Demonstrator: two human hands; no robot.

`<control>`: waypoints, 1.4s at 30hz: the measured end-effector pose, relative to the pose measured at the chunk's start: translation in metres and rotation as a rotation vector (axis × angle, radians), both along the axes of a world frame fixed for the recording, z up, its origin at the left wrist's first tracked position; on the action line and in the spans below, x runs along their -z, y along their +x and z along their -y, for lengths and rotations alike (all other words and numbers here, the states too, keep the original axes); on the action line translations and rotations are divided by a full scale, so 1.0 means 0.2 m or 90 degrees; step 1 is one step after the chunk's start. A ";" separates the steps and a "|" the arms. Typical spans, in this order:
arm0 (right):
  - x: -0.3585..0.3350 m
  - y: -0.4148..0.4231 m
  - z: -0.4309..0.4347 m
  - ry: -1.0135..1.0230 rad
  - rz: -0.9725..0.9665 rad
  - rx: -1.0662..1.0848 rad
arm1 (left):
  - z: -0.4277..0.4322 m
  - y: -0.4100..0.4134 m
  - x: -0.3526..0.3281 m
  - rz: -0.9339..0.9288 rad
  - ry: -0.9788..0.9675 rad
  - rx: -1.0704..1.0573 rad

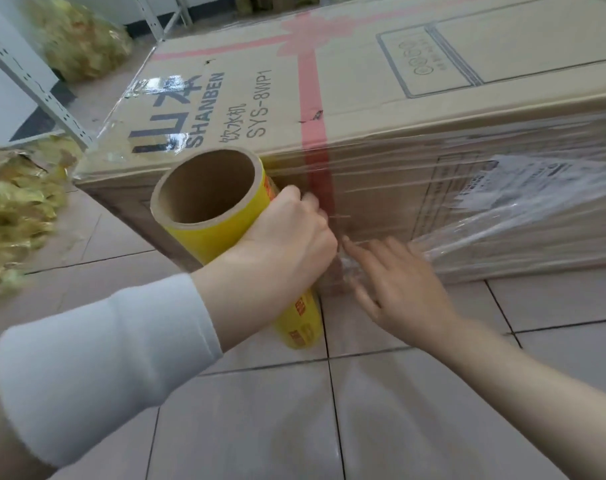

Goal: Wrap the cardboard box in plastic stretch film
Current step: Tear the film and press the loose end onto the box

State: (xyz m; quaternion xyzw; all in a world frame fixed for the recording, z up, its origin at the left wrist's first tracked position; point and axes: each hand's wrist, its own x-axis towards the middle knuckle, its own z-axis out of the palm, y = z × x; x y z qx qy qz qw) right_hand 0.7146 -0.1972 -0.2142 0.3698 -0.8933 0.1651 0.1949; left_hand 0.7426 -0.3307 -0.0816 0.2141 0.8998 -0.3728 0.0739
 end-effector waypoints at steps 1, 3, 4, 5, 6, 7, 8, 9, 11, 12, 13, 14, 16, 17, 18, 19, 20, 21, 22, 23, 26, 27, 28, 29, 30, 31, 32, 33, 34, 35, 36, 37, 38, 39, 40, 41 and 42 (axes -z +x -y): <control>0.06 -0.01 0.00 -0.024 -0.038 -0.003 | -0.02 -0.01 0.01 0.017 -0.005 -0.005; 0.18 -0.02 -0.02 -0.060 -0.088 -0.030 | -0.01 -0.01 0.02 0.027 0.013 0.011; 0.25 -0.03 -0.06 -0.054 -0.090 -0.049 | -0.01 0.00 0.01 0.034 0.014 0.017; 0.32 -0.04 -0.10 -0.032 -0.083 -0.070 | 0.00 0.00 0.00 0.047 0.009 0.020; 0.39 -0.04 -0.15 0.008 -0.067 -0.092 | 0.01 0.02 -0.01 0.059 0.001 0.022; 0.44 -0.04 -0.20 0.055 -0.050 -0.102 | 0.02 0.02 -0.01 0.066 -0.006 0.024; 0.48 -0.04 -0.24 0.093 -0.030 -0.100 | 0.03 0.03 -0.01 0.070 -0.007 0.030; 0.50 -0.04 -0.27 0.115 -0.016 -0.094 | 0.03 0.03 0.02 0.072 -0.001 0.035; 0.48 -0.03 -0.29 0.108 -0.007 -0.078 | 0.02 0.03 0.12 0.090 0.021 0.014; 0.47 -0.01 -0.27 0.082 -0.019 -0.074 | 0.00 0.03 0.19 0.106 0.007 -0.004; 0.45 0.00 -0.23 0.050 -0.031 -0.073 | -0.02 0.03 0.26 0.123 -0.013 -0.023; 0.44 0.02 -0.19 0.026 -0.037 -0.075 | -0.03 0.03 0.33 0.135 -0.028 -0.038; 0.46 0.03 -0.09 0.024 -0.066 -0.073 | -0.05 0.02 0.45 0.140 -0.026 -0.063; 0.48 0.02 -0.05 0.040 -0.072 -0.060 | -0.05 0.02 0.48 0.139 -0.007 -0.074; 0.50 0.01 -0.02 0.059 -0.064 -0.049 | -0.05 0.03 0.51 0.137 0.013 -0.086; 0.53 -0.02 0.00 0.062 -0.066 -0.043 | -0.04 0.04 0.53 0.134 0.036 -0.092; 0.57 -0.05 -0.01 0.049 -0.081 -0.048 | -0.02 0.05 0.54 0.122 0.062 -0.085; 0.62 -0.07 -0.03 0.043 -0.084 -0.070 | 0.00 0.06 0.54 0.114 0.069 -0.075; 0.66 -0.09 -0.07 0.050 -0.079 -0.087 | 0.03 0.07 0.54 0.099 0.068 -0.055; 0.72 -0.11 -0.12 0.064 -0.072 -0.103 | 0.05 0.07 0.54 0.087 0.064 -0.036; 0.78 -0.11 -0.25 0.053 -0.038 -0.105 | 0.10 0.09 0.59 0.046 0.054 0.023; 0.78 -0.10 -0.27 0.053 -0.056 -0.101 | 0.08 0.09 0.59 0.046 0.047 0.033; 0.77 -0.09 -0.27 0.061 -0.078 -0.108 | 0.05 0.08 0.61 0.054 0.043 0.034; 0.76 -0.07 -0.25 0.061 -0.093 -0.121 | 0.04 0.08 0.67 0.071 0.034 0.011; 0.75 -0.05 -0.21 0.053 -0.103 -0.120 | 0.02 0.07 0.73 0.116 0.020 -0.034; 0.76 -0.04 -0.17 0.047 -0.112 -0.110 | 0.00 0.06 0.75 0.151 -0.006 -0.073; 0.77 -0.05 -0.14 0.038 -0.109 -0.096 | -0.01 0.05 0.77 0.161 -0.029 -0.088; 0.79 -0.06 -0.12 0.025 -0.097 -0.091 | -0.01 0.05 0.79 0.168 -0.045 -0.098; 0.81 -0.08 -0.13 0.015 -0.089 -0.103 | 0.01 0.06 0.81 0.175 -0.046 -0.106; 0.82 -0.10 -0.14 0.005 -0.087 -0.126 | 0.03 0.08 0.81 0.182 -0.041 -0.103; 0.83 -0.10 -0.18 0.003 -0.086 -0.150 | 0.05 0.10 0.82 0.184 -0.048 -0.085; 0.84 -0.09 -0.21 0.005 -0.083 -0.174 | 0.07 0.11 0.82 0.186 -0.071 -0.063; 0.85 -0.07 -0.25 0.006 -0.073 -0.180 | 0.08 0.11 0.81 0.192 -0.093 -0.044; 0.86 -0.05 -0.28 0.009 -0.064 -0.179 | 0.08 0.12 0.81 0.202 -0.093 -0.043; 0.88 -0.03 -0.31 0.025 -0.054 -0.175 | 0.09 0.13 0.81 0.208 -0.084 -0.044; 0.88 -0.02 -0.34 0.044 -0.050 -0.176 | 0.10 0.14 0.81 0.200 -0.068 -0.038; 0.89 -0.02 -0.38 0.068 -0.048 -0.174 | 0.11 0.14 0.80 0.179 -0.061 -0.032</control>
